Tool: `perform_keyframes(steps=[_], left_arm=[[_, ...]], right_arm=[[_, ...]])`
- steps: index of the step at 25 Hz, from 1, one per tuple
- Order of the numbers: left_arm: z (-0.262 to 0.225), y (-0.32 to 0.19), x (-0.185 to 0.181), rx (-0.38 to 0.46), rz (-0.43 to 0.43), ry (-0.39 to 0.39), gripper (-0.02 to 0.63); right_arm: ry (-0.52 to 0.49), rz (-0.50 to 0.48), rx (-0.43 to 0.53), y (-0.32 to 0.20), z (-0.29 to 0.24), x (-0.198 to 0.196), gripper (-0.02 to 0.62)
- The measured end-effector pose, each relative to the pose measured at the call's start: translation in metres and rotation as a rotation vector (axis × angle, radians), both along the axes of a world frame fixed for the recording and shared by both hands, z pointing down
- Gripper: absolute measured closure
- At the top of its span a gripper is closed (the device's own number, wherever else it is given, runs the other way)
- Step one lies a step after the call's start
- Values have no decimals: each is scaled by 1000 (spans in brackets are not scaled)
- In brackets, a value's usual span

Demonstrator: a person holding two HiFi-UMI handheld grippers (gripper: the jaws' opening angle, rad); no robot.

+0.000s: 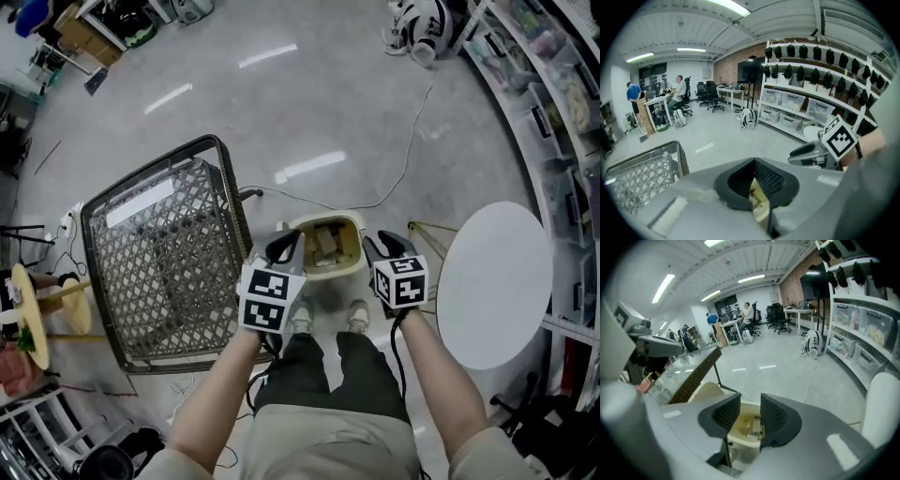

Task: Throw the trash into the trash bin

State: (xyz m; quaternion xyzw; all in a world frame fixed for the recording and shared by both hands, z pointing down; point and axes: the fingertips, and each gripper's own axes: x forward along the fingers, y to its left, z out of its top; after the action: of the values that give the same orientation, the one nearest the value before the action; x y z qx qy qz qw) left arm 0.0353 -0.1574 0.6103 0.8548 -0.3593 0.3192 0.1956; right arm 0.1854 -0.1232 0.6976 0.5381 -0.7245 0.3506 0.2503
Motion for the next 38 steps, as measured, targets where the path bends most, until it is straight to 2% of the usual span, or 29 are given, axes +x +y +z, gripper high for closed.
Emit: perform_keyframes(steps=[6,10,13,18,23,28,33,38], left_arm=[[-77,-6,19,95,44,51,603],[-131,-5,41,201,116,65,603],[-174,-3,57,254,152,114,604],[-234,5,74,327,201,176,603],[-297,21,92,399,241,243,603],[-347,39,108,483,300,289,603],[-392,61,121,563,359,333,603],[-428,81,131,595,352,397,603]], right_arm=[[-17,86,183,6,-124,28,494],[-17,136,301,19,-202,48,511],[-8,169,378,31,-257,63,529],[-60,251,492,57,-337,80,557],[18,262,622,87,-416,91,561],[111,267,742,112,-479,98,577],[140,298,834,145,-530,101,591],[158,351,921,179,-561,109,591]])
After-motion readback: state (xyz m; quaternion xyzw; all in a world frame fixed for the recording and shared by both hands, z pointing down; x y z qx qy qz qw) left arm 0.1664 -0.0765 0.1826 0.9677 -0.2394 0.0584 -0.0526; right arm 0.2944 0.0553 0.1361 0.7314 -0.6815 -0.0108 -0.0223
